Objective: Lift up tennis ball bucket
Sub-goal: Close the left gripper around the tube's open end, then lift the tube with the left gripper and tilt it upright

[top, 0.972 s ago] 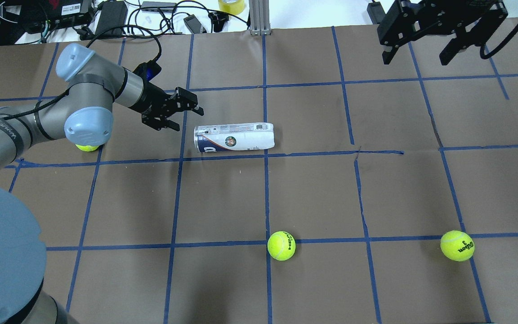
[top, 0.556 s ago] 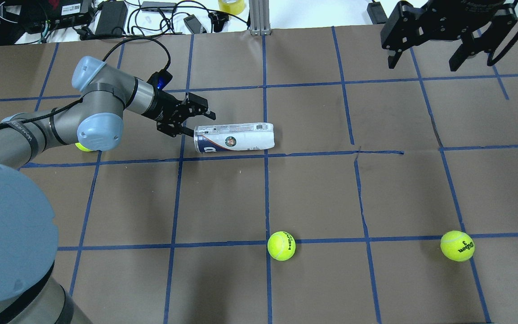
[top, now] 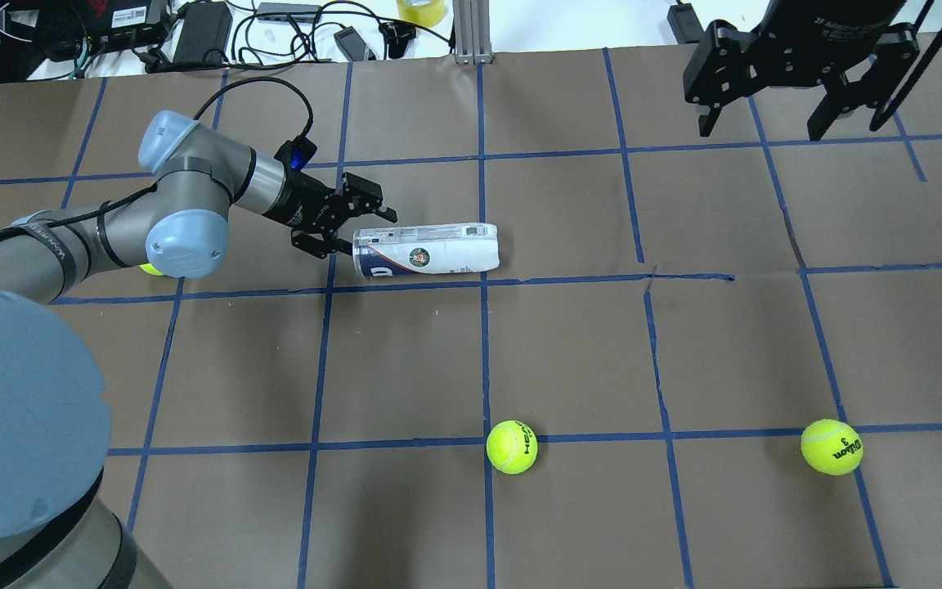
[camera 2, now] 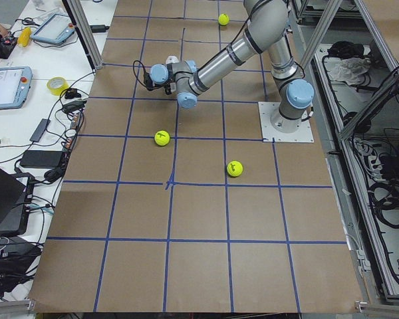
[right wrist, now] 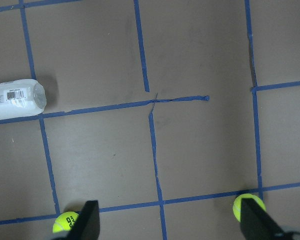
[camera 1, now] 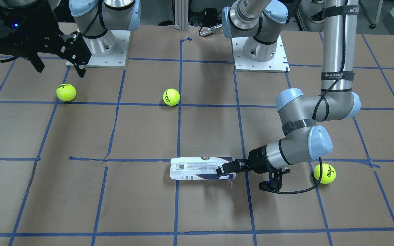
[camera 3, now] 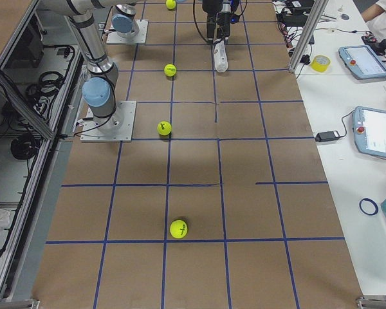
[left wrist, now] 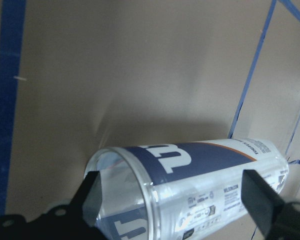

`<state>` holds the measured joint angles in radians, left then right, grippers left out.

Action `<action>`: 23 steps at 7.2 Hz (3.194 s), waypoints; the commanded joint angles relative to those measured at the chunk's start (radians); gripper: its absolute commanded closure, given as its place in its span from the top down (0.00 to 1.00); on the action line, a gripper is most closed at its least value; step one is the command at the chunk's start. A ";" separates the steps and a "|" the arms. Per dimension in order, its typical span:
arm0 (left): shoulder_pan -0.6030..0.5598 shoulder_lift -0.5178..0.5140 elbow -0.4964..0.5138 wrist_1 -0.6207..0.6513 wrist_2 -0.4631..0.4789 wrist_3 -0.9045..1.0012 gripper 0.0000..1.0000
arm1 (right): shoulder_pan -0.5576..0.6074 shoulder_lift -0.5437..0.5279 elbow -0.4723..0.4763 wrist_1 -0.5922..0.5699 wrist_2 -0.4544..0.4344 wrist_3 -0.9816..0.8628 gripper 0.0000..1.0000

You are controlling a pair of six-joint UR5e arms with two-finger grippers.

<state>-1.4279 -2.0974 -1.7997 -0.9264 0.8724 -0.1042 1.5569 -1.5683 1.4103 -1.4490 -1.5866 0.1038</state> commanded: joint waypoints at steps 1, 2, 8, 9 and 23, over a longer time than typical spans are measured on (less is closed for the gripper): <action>-0.003 0.005 -0.001 -0.002 -0.004 -0.017 0.15 | 0.002 -0.009 0.002 -0.001 0.000 0.037 1.00; -0.003 0.005 0.002 -0.002 -0.006 -0.049 0.00 | 0.002 -0.009 0.002 -0.002 -0.007 0.042 1.00; -0.044 0.063 0.265 -0.031 0.138 -0.417 0.00 | 0.002 -0.010 0.019 -0.025 -0.009 0.042 1.00; -0.077 0.082 0.323 -0.034 0.251 -0.426 0.00 | 0.002 -0.010 0.019 -0.025 -0.012 0.036 1.00; -0.367 0.073 0.318 0.075 0.763 -0.045 1.00 | 0.002 -0.009 0.027 -0.025 -0.015 0.033 1.00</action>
<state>-1.7943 -2.0259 -1.4811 -0.8481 1.6376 -0.1507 1.5585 -1.5769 1.4352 -1.4741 -1.6007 0.1348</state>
